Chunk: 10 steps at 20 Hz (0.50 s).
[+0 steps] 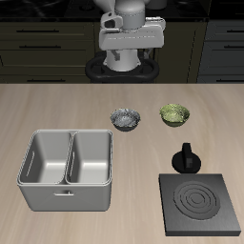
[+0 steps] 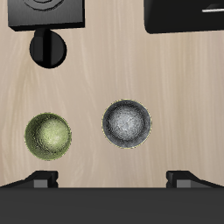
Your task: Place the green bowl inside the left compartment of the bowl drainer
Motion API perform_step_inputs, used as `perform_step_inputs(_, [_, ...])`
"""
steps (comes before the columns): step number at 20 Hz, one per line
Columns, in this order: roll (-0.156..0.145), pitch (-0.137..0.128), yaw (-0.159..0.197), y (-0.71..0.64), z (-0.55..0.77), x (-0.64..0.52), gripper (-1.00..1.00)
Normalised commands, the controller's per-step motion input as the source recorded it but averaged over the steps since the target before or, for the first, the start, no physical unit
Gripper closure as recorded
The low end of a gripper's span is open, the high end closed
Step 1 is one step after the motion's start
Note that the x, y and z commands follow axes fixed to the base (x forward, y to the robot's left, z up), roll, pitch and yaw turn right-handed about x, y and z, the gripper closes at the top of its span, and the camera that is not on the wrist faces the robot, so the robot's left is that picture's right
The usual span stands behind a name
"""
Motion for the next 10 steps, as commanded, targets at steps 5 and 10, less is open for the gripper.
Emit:
perform_step_inputs(5, [0.028, 0.008, 0.038, 0.43, -0.13, 0.10, -1.00])
perform_step_inputs(10, [0.051, 0.047, -0.022, 0.53, -0.13, 0.08, -1.00])
